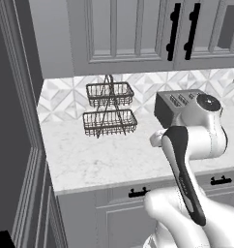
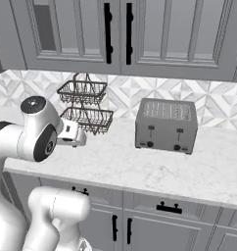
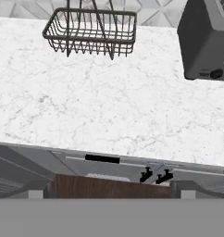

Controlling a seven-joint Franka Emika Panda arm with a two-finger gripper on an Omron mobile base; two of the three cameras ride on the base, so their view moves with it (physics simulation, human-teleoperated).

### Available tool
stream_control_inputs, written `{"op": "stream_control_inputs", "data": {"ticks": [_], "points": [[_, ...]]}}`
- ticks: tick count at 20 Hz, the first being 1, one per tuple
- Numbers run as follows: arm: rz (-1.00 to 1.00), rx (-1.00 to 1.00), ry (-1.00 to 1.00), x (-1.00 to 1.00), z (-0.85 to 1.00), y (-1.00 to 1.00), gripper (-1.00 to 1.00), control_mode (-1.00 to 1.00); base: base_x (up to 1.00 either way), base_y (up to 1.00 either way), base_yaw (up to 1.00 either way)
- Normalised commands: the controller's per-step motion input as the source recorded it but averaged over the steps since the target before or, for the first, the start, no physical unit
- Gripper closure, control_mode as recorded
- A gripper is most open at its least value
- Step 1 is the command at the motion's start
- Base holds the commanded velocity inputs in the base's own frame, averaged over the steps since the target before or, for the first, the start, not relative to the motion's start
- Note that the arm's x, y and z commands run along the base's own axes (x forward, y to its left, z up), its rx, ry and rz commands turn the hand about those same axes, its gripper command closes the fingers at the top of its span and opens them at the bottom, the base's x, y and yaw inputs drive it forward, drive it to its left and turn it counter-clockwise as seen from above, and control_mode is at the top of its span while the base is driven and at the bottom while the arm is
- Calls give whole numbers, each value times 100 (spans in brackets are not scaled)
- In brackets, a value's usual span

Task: Take a straw from the drawer in front and place it inside the glass cup on the dining counter.

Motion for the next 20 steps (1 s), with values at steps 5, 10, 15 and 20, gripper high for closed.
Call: {"op": "stream_control_inputs", "data": {"ticks": [5,10,15,20], "points": [[0,0,0,0,0,0,-100,100,-66,-54,12],[0,0,0,0,0,0,-100,100,-35,-45,20],[0,0,0,0,0,0,-100,100,-18,-51,25],[0,0,0,0,0,0,-100,100,-5,-60,30]]}}
